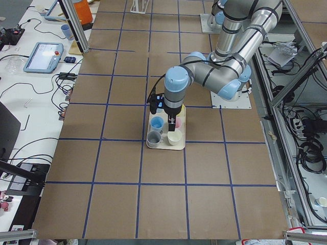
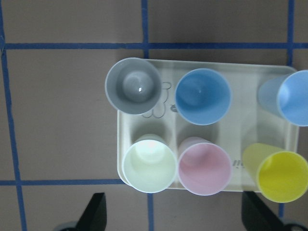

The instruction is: Transfer IKEA cup to right arm and place on rack

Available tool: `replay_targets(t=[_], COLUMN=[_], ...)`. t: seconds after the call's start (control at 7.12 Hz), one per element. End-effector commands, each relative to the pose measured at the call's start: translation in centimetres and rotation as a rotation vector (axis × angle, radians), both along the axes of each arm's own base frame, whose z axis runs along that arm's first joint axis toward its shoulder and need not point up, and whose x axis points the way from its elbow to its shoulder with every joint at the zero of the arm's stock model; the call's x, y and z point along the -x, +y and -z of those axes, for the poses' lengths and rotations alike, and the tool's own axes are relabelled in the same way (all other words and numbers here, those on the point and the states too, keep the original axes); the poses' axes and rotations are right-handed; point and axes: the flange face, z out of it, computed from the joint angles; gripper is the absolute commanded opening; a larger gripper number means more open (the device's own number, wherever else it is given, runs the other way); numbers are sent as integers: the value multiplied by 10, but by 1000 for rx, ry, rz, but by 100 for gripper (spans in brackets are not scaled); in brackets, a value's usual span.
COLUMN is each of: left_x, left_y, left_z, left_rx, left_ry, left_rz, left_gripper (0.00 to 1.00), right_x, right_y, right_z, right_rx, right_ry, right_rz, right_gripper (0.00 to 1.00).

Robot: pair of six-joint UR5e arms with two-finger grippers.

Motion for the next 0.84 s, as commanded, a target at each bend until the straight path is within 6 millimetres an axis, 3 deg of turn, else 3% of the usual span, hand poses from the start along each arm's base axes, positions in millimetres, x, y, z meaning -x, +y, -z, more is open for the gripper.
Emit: replay_targets(t=[0.0, 0.42, 0.7], left_x=[-41, -52, -47], left_y=[20, 8, 0], left_z=[60, 107, 117], left_rx=[-14, -3, -8], left_ry=[48, 120, 132], left_rz=[20, 5, 6], left_gripper=[100, 100, 100], right_x=[4, 3, 5], right_y=[3, 2, 1], right_z=[-11, -2, -8], right_rx=[24, 5, 19], right_ry=[48, 43, 56], right_rz=[-22, -23, -18], right_gripper=[100, 100, 100])
